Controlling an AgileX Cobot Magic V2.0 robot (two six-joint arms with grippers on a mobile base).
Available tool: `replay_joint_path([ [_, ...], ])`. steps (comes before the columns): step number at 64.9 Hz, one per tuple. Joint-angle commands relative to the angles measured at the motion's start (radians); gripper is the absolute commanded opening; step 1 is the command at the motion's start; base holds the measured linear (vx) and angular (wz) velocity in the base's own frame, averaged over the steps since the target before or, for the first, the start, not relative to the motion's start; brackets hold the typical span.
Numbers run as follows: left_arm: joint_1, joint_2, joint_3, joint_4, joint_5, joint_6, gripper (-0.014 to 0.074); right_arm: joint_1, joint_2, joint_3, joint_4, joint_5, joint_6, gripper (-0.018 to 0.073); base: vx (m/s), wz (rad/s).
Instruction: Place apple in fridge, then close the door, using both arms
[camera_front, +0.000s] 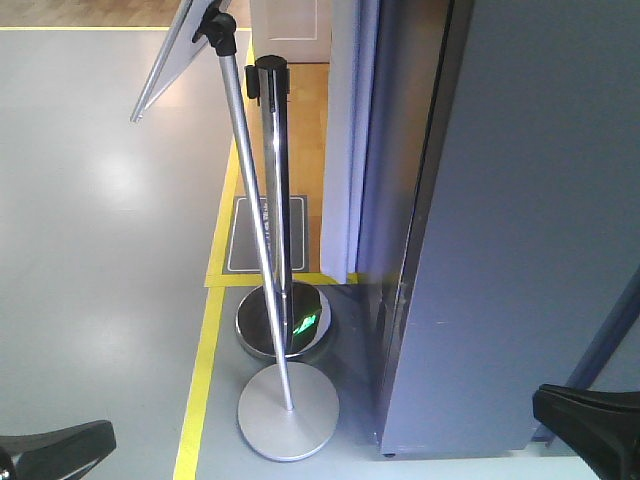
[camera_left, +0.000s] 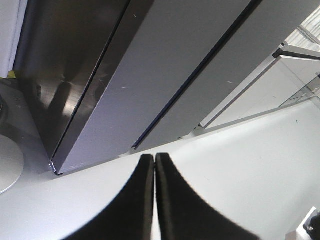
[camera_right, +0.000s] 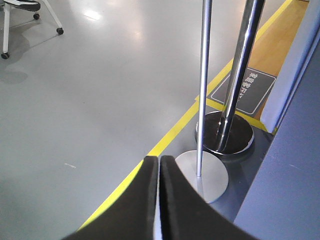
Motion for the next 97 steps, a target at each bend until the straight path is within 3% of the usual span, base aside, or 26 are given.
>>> replay_joint_path([
  [1,-0.002,0.001,-0.025,-0.054,-0.004,-0.007,-0.0006,-0.001,0.003,-0.027,0.049,-0.022,-0.009,-0.0005,0.00,0.00],
  [97,-0.002,0.001,-0.025,-0.054,-0.004,-0.007,-0.0005,-0.001,0.003,-0.027,0.049,-0.022,-0.009,-0.0005,0.00,0.00],
])
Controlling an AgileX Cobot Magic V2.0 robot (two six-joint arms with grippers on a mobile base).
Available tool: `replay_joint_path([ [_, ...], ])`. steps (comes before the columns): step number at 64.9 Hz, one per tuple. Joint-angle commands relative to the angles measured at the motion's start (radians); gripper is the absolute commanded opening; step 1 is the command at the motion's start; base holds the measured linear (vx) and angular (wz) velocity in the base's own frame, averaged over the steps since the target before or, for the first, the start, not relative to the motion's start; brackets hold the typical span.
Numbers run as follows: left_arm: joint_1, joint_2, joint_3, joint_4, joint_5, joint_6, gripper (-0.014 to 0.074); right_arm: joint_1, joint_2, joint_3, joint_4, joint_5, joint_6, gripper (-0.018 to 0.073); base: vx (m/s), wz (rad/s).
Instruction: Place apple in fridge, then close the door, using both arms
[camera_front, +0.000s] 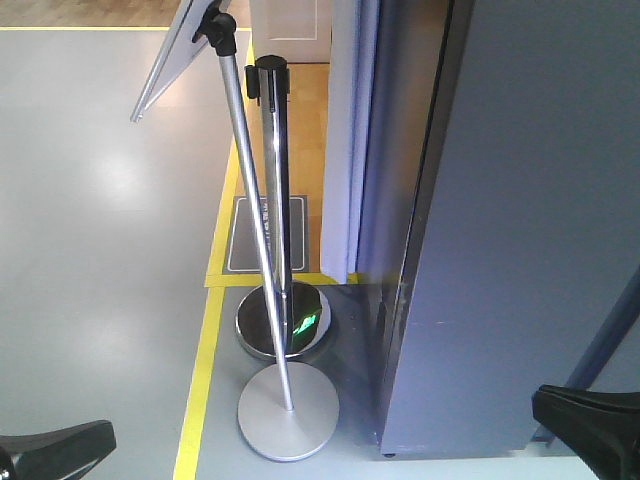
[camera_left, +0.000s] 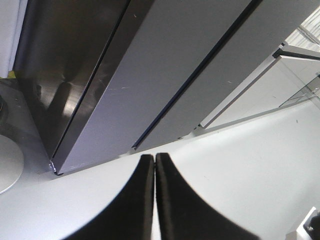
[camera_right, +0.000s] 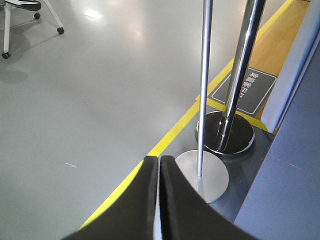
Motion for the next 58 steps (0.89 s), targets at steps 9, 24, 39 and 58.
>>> replay_joint_path([
  [9,-0.002,0.001,-0.025,-0.054,-0.004,-0.007,-0.0005,-0.001,0.003,-0.027,0.049,-0.025,-0.009,-0.0005,0.00,0.00],
  [24,-0.002,0.001,-0.025,-0.054,-0.004,-0.007,-0.0005,-0.001,0.003,-0.027,0.049,-0.025,-0.009,-0.0005,0.00,0.00],
  [39,-0.002,0.001,-0.025,-0.054,-0.003,-0.007,-0.0005,-0.001,0.003,-0.027,0.049,-0.025,-0.009,-0.0005,0.00,0.00],
  [58,-0.002,0.001,-0.025,-0.094,-0.004,-0.007,-0.0005,-0.001,0.003,-0.027,0.049,-0.025,-0.009,-0.0005,0.00,0.00],
])
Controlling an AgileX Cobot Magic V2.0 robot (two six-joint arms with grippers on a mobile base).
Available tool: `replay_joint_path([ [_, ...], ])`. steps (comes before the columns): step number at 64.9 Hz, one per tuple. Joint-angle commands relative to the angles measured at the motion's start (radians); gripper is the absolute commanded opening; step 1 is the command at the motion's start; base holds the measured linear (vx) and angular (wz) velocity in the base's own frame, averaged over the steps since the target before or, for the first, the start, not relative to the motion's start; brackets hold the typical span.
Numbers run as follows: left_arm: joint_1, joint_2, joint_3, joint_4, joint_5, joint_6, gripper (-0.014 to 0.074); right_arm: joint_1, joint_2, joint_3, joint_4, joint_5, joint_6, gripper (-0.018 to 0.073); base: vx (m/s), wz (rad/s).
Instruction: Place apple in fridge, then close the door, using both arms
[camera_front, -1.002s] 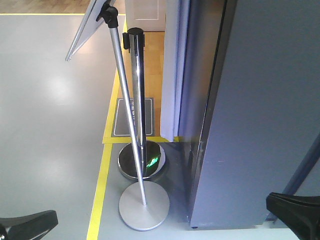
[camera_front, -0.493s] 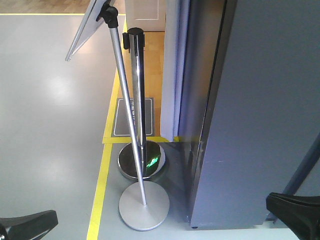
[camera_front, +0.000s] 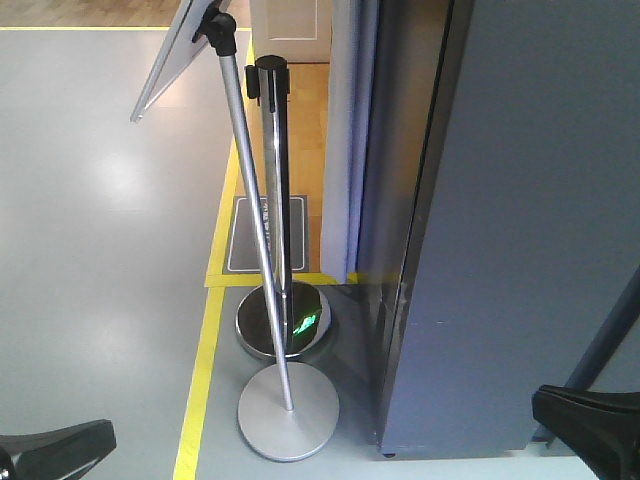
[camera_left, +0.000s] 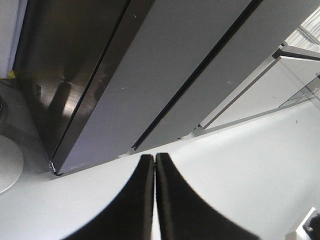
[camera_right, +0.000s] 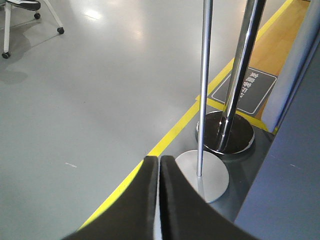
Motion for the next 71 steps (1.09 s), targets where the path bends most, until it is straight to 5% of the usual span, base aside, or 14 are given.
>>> replay_joint_path([
  [1,-0.002,0.001,-0.025,-0.098,-0.004,-0.007,-0.0005,-0.001,0.003,-0.027,0.049,-0.025,-0.009,-0.0005,0.00,0.00],
  [21,-0.002,0.001,-0.025,-0.528,-0.002,-0.007,-0.0005,-0.001,0.003,-0.027,0.049,-0.025,-0.009,-0.0005,0.00,0.00],
  [32,-0.002,0.000,-0.025,-0.628,-0.001,0.033,-0.0005,-0.001,0.003,-0.027,0.049,-0.025,-0.009,-0.0005,0.00,0.00],
  [43,-0.002,0.000,-0.025,-0.639,0.001,0.347,-0.0005,-0.001,0.003,-0.027,0.049,-0.025,-0.009,-0.0005,0.00,0.00],
  [53,-0.002,0.000,-0.025,-0.757,0.091,0.759,-0.0005,-0.001,0.003,-0.027,0.049,-0.025,-0.009,-0.0005,0.00,0.00],
  [59,-0.002,0.000,-0.025,-0.948,0.221,0.997,-0.0005,-0.001,0.003,-0.027,0.049,-0.025,-0.009,-0.0005,0.00,0.00],
  [65,-0.002,0.000,-0.025,-1.246,0.350,1.139,-0.0005,-0.001,0.003,-0.027,0.049,-0.025,-0.009,-0.0005,0.00,0.00],
  [71,-0.002,-0.001,-0.025,-1.453,0.506,1.294,-0.0005,-0.001,0.003,-0.027,0.049,-0.025,-0.009,-0.0005,0.00,0.00],
])
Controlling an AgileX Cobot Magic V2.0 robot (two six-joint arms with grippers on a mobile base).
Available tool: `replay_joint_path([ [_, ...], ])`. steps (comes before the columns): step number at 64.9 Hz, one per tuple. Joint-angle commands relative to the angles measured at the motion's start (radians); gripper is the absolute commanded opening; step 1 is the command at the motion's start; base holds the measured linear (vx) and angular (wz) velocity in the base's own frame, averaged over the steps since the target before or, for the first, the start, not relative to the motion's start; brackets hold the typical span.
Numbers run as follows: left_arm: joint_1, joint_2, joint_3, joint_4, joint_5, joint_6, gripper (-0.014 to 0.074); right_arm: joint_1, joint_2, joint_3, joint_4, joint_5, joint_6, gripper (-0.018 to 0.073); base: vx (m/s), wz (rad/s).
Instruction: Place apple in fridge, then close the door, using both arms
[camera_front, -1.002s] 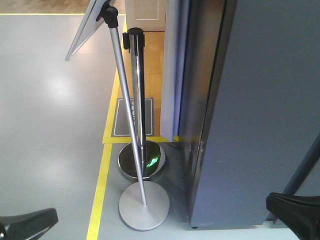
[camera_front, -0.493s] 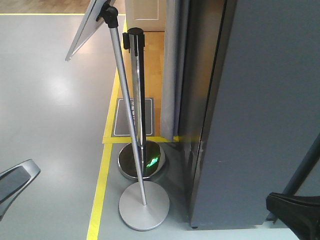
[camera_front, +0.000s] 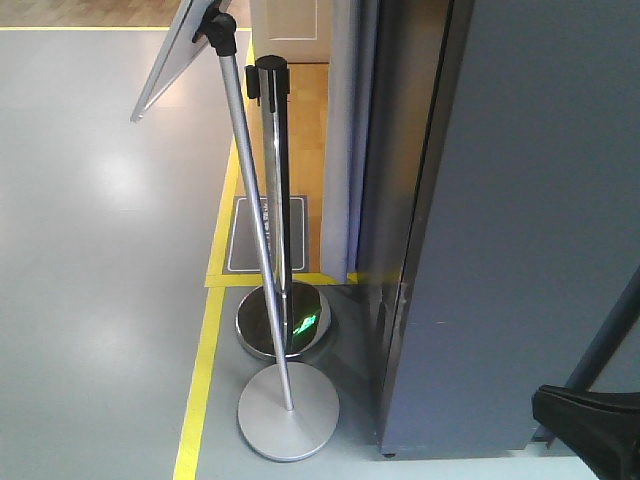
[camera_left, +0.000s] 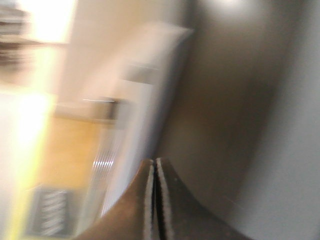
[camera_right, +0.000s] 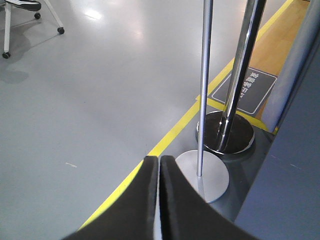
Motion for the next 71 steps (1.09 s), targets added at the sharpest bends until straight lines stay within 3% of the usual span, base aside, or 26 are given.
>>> replay_joint_path([
  [1,-0.002,-0.001,-0.025,-0.243,0.116,0.180,-0.0005,-0.001,0.003,-0.027,0.049,-0.026,-0.009,-0.0005,0.00,0.00],
  [14,-0.051,-0.047,-0.025,-0.394,0.322,0.547,-0.0005,-0.001,0.003,-0.027,0.049,-0.026,-0.009,-0.0005,0.00,0.00],
  [25,-0.061,-0.151,-0.025,-0.529,0.378,0.738,-0.0005,-0.001,0.003,-0.027,0.049,-0.026,-0.009,-0.0005,0.00,0.00],
  [38,-0.061,-0.290,-0.015,-0.527,0.442,0.754,-0.0005,-0.001,0.003,-0.027,0.049,-0.026,-0.009,-0.0005,0.00,0.00],
  [53,-0.061,-0.465,0.158,-0.528,0.342,0.751,-0.0005,-0.001,0.003,-0.027,0.049,-0.026,-0.009,-0.0005,0.00,0.00],
  [71,-0.051,-0.585,0.250,-0.528,0.379,0.754,-0.0005,-0.001,0.003,-0.027,0.049,-0.026,-0.009,-0.0005,0.00,0.00],
])
